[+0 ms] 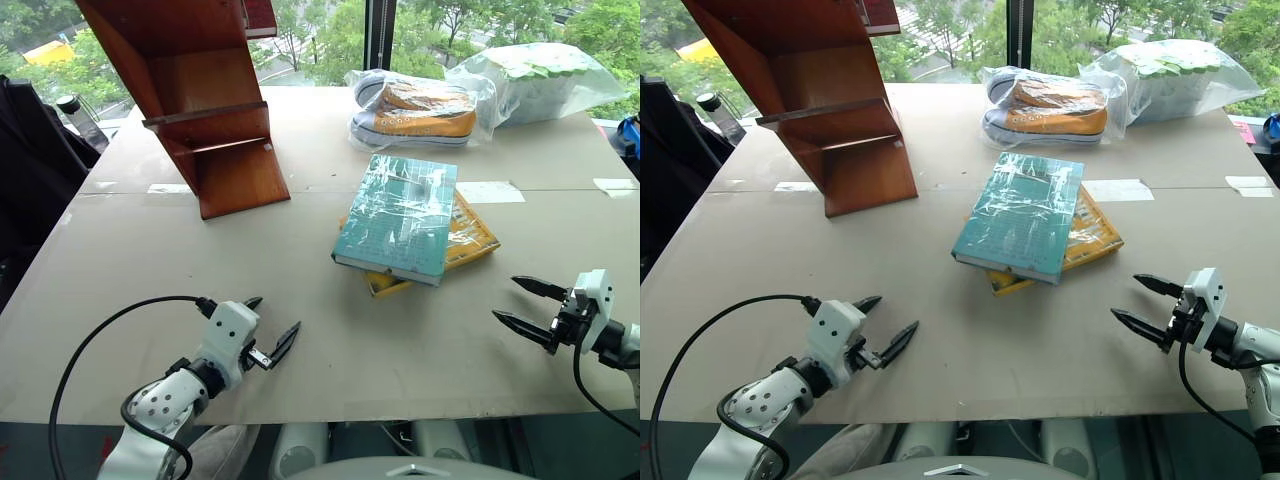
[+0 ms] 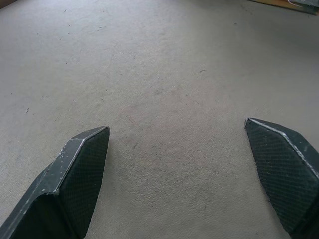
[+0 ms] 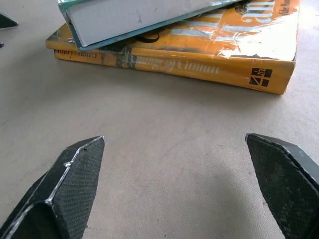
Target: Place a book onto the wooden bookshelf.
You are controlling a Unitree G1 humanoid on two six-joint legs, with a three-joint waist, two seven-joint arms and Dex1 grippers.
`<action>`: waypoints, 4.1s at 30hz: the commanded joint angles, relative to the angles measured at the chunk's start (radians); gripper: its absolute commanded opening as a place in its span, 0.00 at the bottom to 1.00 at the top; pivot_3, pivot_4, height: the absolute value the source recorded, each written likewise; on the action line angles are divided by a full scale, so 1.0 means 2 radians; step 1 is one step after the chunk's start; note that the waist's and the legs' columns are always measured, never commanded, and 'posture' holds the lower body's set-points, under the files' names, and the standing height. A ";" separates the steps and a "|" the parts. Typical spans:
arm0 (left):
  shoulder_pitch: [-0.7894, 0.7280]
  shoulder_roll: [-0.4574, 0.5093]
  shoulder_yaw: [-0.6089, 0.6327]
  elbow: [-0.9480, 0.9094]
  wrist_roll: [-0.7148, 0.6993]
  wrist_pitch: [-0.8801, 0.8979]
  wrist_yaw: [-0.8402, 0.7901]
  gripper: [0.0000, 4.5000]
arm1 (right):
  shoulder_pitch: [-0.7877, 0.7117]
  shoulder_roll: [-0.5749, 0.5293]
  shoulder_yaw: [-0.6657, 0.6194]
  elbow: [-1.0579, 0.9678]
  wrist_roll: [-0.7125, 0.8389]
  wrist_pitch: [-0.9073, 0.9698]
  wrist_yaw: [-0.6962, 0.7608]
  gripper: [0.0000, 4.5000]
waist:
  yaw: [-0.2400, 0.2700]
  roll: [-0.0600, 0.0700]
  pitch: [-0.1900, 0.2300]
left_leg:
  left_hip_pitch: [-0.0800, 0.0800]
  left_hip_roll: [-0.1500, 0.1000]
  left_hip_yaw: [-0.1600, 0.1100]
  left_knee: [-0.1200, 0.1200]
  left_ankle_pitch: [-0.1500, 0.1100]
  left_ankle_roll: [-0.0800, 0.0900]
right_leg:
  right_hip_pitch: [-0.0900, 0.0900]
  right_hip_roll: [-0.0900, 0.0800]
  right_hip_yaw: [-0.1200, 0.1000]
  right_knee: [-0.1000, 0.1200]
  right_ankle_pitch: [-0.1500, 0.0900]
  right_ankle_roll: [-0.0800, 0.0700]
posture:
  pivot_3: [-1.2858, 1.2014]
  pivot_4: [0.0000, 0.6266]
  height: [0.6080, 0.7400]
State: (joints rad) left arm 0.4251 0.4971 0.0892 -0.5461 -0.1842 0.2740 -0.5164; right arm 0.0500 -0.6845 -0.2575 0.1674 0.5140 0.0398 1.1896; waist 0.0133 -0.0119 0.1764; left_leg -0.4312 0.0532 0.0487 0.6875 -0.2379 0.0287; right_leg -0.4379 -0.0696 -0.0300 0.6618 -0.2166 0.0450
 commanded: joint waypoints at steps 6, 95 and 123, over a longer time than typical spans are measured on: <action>0.000 0.000 0.024 0.000 -0.013 -0.008 -0.005 0.99 | -0.019 -0.017 -0.017 0.021 0.001 -0.015 0.016 1.00 | 0.000 0.000 0.000 | 0.000 0.000 0.000 0.000 0.000 0.000 | 0.000 0.000 0.000 0.000 0.000 0.000 | 0.52 0.24 0.64; -0.330 0.110 0.109 0.208 -0.323 0.322 -0.144 1.00 | -0.204 0.018 -0.003 -0.127 0.007 0.215 -0.016 0.69 | 0.001 -0.001 0.002 | -0.002 0.000 0.001 -0.001 0.001 -0.002 | -0.003 0.003 0.000 0.002 0.004 -0.001 | 0.52 0.24 0.64; -0.567 0.006 0.028 0.528 -0.310 0.522 -0.258 0.01 | 0.114 -0.024 -0.156 -0.399 0.181 0.262 -0.104 1.00 | -0.002 -0.004 0.000 | 0.000 0.000 -0.001 0.000 0.001 -0.001 | 0.001 0.004 -0.001 0.001 0.001 -0.002 | 0.52 0.24 0.64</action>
State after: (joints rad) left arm -0.7281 0.4851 0.1010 0.5829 -0.7731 1.2789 -1.0471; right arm 0.2922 -0.7172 -0.5567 -0.6256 0.8601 0.5829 0.9768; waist 0.0091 -0.0207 0.1763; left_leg -0.4304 0.0539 0.0472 0.6879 -0.2354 0.0258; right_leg -0.4353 -0.0626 -0.0319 0.6631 -0.2141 0.0416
